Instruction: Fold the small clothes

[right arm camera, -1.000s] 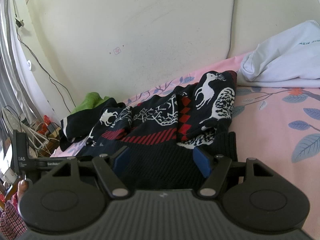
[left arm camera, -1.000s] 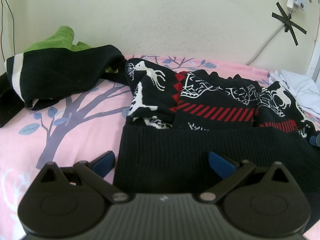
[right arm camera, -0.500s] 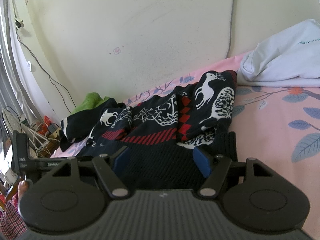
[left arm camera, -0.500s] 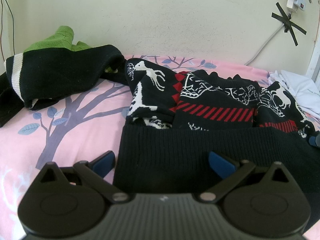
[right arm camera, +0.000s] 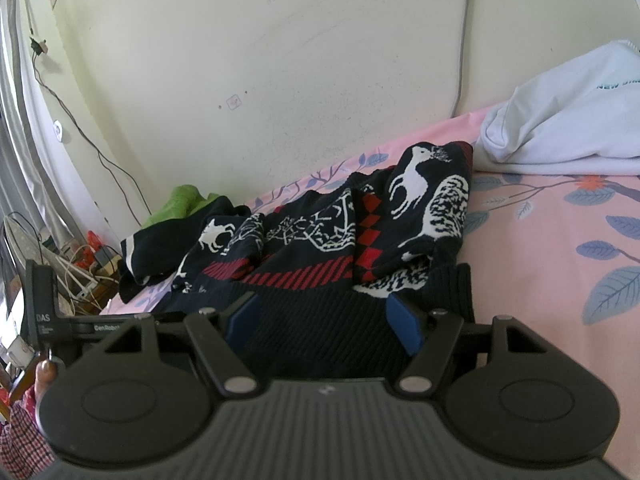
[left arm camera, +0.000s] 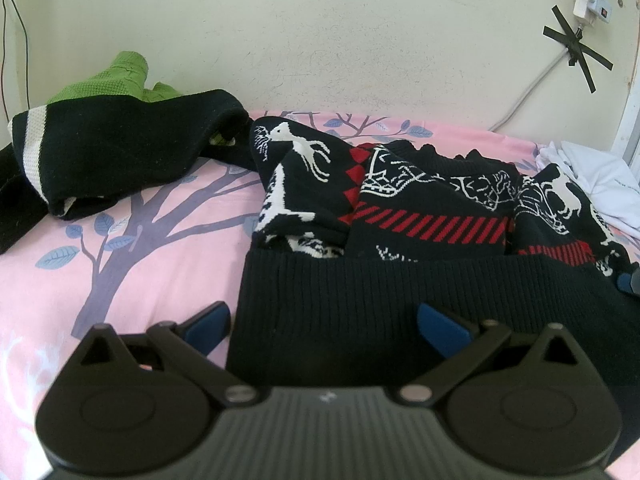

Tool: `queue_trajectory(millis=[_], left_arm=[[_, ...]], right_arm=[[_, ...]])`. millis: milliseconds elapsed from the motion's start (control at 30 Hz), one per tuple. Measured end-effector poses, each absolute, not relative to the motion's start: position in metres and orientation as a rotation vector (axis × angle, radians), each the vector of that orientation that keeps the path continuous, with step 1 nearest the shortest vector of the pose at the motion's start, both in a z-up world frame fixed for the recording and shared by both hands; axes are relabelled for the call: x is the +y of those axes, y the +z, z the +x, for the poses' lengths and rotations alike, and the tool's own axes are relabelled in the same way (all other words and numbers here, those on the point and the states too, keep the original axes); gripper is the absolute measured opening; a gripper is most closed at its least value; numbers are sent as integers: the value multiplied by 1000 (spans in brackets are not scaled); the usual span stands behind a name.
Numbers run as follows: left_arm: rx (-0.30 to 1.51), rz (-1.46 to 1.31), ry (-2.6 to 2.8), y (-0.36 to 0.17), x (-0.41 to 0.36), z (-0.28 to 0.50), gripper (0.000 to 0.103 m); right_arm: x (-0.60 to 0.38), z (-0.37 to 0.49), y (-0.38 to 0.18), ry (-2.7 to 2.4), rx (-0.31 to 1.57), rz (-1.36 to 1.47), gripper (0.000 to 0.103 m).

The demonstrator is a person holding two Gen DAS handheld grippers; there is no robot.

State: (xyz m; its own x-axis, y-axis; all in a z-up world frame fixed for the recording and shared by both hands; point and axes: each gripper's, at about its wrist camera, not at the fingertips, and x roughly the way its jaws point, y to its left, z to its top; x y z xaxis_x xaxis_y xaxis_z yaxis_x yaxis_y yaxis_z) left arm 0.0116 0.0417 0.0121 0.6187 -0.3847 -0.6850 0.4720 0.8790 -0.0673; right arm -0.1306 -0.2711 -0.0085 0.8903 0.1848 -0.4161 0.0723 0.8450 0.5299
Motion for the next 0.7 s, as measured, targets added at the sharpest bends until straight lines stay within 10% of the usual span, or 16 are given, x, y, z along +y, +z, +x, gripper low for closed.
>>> queue_trajectory(millis=[700], left_arm=[[758, 122, -496, 13, 42, 12, 103]], right_arm=[[-272, -133, -9, 72, 467, 588, 66]])
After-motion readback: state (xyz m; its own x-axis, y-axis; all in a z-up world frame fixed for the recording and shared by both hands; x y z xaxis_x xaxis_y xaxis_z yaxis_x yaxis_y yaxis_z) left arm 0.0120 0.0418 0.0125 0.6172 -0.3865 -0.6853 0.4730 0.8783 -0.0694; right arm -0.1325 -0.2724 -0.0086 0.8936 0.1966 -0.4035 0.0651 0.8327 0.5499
